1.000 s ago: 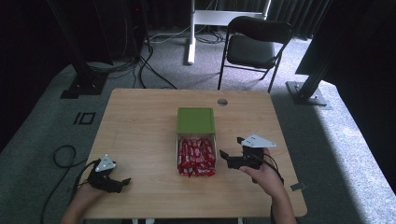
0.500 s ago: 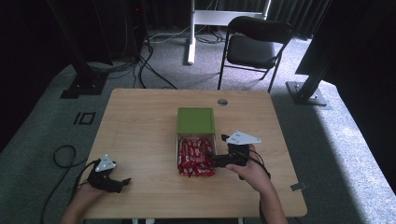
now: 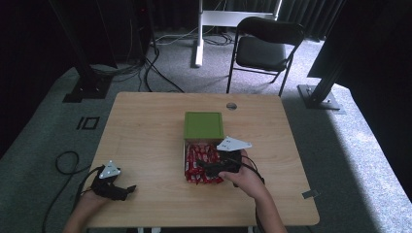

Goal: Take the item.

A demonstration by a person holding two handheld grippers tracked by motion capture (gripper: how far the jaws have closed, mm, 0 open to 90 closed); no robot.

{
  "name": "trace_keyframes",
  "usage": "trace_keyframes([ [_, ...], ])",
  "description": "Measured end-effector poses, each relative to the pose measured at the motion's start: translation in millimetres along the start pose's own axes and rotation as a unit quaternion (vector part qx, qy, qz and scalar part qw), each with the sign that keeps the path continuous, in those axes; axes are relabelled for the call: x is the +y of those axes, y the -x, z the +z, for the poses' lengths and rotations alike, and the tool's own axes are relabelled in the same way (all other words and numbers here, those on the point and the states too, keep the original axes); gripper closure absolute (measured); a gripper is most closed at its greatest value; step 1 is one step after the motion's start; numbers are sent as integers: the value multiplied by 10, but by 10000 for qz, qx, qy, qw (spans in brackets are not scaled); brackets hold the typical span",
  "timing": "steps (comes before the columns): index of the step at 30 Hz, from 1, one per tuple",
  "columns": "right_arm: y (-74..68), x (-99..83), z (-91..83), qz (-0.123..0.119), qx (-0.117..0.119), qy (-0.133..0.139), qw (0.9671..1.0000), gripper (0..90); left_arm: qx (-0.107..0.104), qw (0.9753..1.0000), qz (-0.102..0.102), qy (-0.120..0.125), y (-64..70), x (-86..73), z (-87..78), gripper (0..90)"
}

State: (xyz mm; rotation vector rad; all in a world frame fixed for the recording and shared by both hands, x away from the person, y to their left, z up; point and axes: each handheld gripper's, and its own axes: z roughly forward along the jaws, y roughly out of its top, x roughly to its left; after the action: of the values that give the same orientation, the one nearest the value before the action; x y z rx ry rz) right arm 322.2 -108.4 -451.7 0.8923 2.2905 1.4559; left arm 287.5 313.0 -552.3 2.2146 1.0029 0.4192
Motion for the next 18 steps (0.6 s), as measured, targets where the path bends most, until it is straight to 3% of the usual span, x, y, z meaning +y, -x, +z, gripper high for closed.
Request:
trace_keyframes([
  [8, -48, 17, 122, -53, -123, -55, 9999, 171, 1, 10000, -2, 0, 0, 0, 0, 15],
  [14, -64, 33, 208, -69, -203, -156, 9996, 341, 0, 10000, -2, 0, 0, 0, 0, 15],
  [16, -57, 41, 234, 81, -145, -172, 9997, 342, 0, 10000, -2, 1, 0, 0, 0, 15],
  [18, -50, 42, 262, 244, -209, -361, 9988, 391, 0, 10000, -2, 1, 0, 0, 0, 15],
])
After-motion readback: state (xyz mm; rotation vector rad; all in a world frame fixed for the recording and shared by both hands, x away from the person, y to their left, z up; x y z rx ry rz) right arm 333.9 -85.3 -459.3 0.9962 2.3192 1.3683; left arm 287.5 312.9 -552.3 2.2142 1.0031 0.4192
